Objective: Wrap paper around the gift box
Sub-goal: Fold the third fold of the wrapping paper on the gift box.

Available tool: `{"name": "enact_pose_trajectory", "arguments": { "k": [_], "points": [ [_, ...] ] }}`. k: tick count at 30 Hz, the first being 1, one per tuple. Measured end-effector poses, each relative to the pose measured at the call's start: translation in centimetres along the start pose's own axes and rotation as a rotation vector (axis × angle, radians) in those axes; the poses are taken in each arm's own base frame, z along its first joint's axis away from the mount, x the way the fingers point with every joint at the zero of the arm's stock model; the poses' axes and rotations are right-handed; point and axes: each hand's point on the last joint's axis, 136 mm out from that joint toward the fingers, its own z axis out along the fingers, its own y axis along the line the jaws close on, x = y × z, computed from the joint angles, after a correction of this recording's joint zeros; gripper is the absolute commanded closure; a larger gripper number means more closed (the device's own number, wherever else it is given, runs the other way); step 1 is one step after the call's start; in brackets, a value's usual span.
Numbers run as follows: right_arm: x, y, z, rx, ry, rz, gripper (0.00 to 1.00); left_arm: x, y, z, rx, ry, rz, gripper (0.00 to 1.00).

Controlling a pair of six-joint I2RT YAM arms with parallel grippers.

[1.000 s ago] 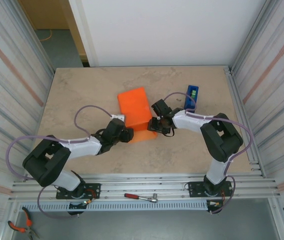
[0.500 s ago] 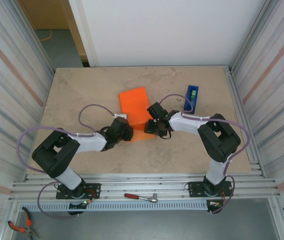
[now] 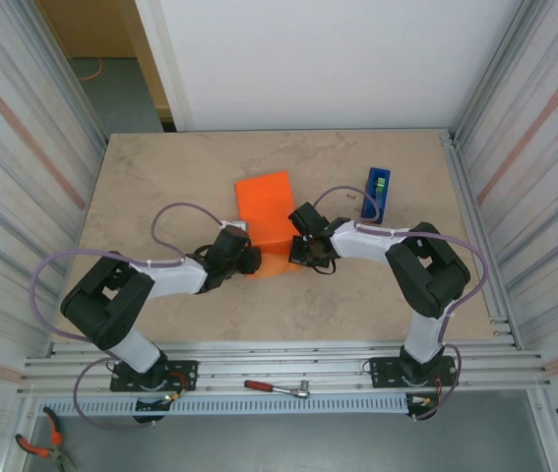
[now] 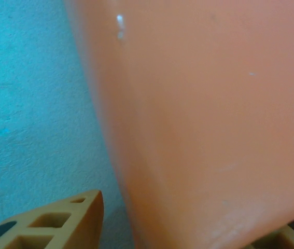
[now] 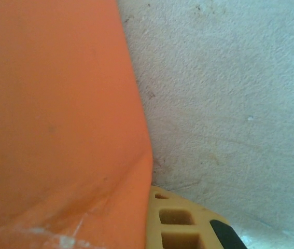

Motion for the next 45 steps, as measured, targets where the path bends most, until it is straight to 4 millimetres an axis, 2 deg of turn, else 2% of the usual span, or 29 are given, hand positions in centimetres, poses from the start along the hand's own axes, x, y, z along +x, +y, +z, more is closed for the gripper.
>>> {"name": "enact_pose_trajectory", "arguments": {
  "k": [4, 6, 11, 17, 20, 22, 24, 26, 28, 29, 30, 31, 33, 38, 41, 44, 45],
  "points": [
    [0.5, 0.3, 0.0, -0.005, 0.002, -0.004, 0.99, -0.5, 0.0, -1.0, 0.018, -0.006, -0.051, 0.44],
    [0.7, 0.4, 0.0, -0.007, 0.004, -0.002, 0.94, -0.5, -0.1, -1.7, 0.032, -0.016, -0.084, 0.44],
    [0.8, 1.1, -0.1, -0.030, -0.002, 0.006, 0.56, 0.9, 0.5, -1.8, 0.034, 0.002, -0.154, 0.52],
    [1.2, 0.8, -1.2, -0.030, -0.013, 0.011, 0.26, 2.1, 0.7, -1.3, 0.014, 0.018, -0.190, 0.64],
    [1.0, 0.5, -2.2, -0.017, -0.028, 0.011, 0.15, 2.3, 0.8, -1.0, 0.004, 0.016, -0.195, 0.77],
    [0.8, 0.4, -2.7, -0.012, -0.043, 0.010, 0.01, 2.4, 1.0, -0.8, -0.009, 0.012, -0.193, 0.83],
    [0.5, 0.1, -3.0, 0.000, -0.056, 0.005, 0.01, 2.3, 1.1, -0.7, -0.018, 0.009, -0.190, 0.87],
    [0.7, -0.3, -2.9, 0.020, -0.052, 0.004, 0.01, 2.2, 1.1, -0.5, -0.022, 0.010, -0.182, 0.87],
    [0.8, -0.7, -2.9, 0.036, -0.047, 0.003, 0.01, 2.2, 1.0, -0.5, -0.025, 0.008, -0.171, 0.79],
    [0.8, -0.8, -2.9, 0.039, -0.046, 0.003, 0.01, 2.1, 0.9, -0.5, -0.022, 0.005, -0.167, 0.82],
    [0.8, -0.9, -2.9, 0.041, -0.046, 0.000, 0.01, 2.0, 0.8, -0.5, -0.020, 0.003, -0.166, 0.93],
    [0.8, -0.8, -2.9, 0.039, -0.046, -0.003, 0.01, 1.9, 0.7, -0.5, -0.020, 0.002, -0.162, 1.00],
    [0.6, -0.8, -2.9, 0.034, -0.050, -0.004, 0.00, 1.9, 0.7, -0.5, -0.023, 0.002, -0.146, 0.99],
    [0.0, -0.6, -2.7, 0.001, -0.059, 0.001, 0.13, 1.9, 0.8, -0.8, -0.027, 0.003, -0.098, 0.59],
    [-0.3, -1.0, -2.7, -0.001, -0.058, -0.002, 0.19, 1.3, 0.6, -1.7, -0.019, -0.011, -0.072, 0.36],
    [-0.8, -1.2, -2.7, -0.011, -0.058, 0.007, 0.22, 0.2, 0.2, -3.0, 0.001, -0.042, -0.042, 0.04],
    [-0.9, -1.2, -2.7, -0.016, -0.059, 0.008, 0.22, -0.3, 0.1, -3.5, 0.008, -0.056, -0.028, 0.01]
  ]
}}
